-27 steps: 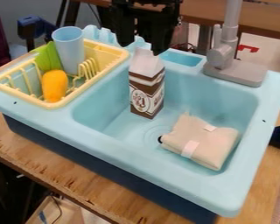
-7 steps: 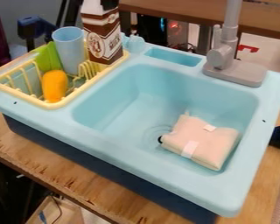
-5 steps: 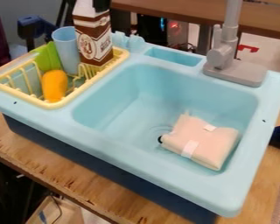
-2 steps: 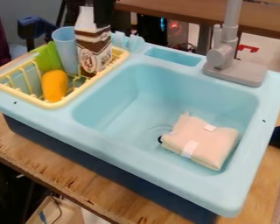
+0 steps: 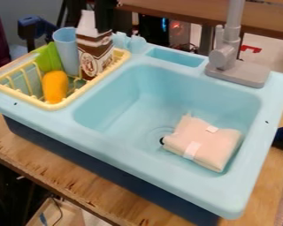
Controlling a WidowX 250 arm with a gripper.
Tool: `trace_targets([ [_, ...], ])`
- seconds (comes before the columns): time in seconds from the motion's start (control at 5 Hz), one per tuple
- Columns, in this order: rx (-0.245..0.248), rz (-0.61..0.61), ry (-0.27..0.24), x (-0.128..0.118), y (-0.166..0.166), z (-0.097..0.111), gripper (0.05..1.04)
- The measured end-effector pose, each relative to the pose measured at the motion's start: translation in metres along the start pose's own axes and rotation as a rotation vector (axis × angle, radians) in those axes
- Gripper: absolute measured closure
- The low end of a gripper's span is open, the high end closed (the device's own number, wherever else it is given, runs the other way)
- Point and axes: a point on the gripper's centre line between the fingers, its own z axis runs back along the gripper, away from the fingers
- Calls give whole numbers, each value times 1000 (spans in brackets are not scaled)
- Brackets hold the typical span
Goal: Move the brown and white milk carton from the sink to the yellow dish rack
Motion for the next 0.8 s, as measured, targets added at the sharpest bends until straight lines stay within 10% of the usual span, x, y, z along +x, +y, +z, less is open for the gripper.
trace_targets([
  [0.4,6,-27,-67,3,0,-5,71],
  [0.8,14,70,-120,-20,-16,41,75],
])
